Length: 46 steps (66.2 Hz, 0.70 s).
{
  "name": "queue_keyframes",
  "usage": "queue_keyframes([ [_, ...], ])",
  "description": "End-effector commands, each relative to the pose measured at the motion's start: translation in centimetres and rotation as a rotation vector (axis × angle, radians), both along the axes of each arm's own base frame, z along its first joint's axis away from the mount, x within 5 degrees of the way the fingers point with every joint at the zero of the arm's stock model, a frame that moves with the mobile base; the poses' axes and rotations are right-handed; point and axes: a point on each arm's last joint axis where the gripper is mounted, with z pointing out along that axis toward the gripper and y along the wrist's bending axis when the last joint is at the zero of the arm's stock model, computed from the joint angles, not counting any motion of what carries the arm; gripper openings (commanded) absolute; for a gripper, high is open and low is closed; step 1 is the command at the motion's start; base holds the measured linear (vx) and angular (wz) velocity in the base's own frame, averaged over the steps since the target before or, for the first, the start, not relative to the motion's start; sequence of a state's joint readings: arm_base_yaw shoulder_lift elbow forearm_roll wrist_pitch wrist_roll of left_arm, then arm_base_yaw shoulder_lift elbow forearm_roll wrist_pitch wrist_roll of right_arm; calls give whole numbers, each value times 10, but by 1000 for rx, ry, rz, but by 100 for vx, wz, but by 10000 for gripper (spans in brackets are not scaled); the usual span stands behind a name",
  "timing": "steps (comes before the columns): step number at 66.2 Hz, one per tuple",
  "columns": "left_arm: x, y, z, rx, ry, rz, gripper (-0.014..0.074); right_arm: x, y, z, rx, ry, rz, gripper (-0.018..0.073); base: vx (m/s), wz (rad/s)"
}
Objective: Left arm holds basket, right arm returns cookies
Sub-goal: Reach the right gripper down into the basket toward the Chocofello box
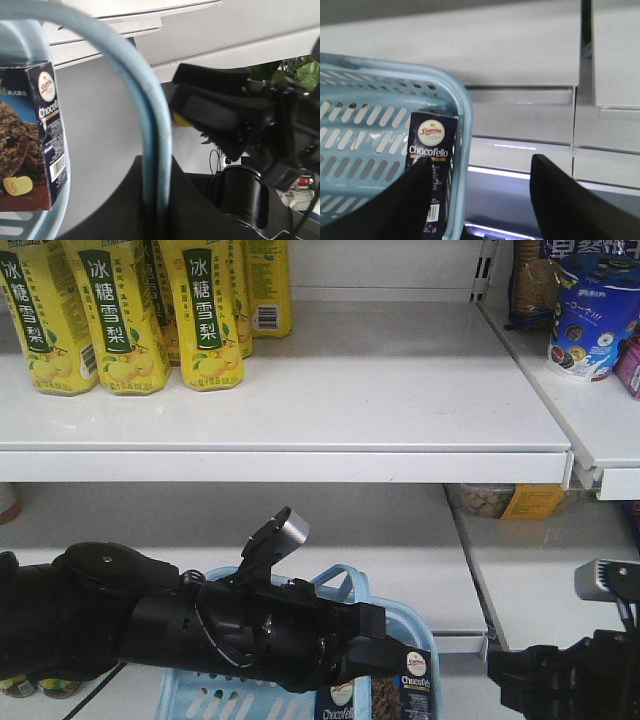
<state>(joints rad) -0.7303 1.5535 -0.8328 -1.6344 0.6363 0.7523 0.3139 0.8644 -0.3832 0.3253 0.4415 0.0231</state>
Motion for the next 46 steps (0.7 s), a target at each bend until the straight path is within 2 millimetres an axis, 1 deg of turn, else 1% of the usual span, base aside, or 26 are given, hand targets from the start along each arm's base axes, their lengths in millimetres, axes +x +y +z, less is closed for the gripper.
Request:
queue_keyframes([
  [1,-2,-1,25,-87,-35,4,-6,10,8,6,57,-19,-13,454,0,0],
  [12,-2,-1,25,-87,-35,4,-6,17,25,-7,163,101,-45,456,0,0],
  [21,-2,-1,25,-87,-35,4,-6,22,34,-20,110,147,26,456,0,0],
  [28,-2,-1,25,-87,-35,4,-6,24,38,-27,121,194,28,456,0,0],
  [46,-2,-1,25,-87,-35,4,-6,25,44,-27,156,179,93,456,0,0],
])
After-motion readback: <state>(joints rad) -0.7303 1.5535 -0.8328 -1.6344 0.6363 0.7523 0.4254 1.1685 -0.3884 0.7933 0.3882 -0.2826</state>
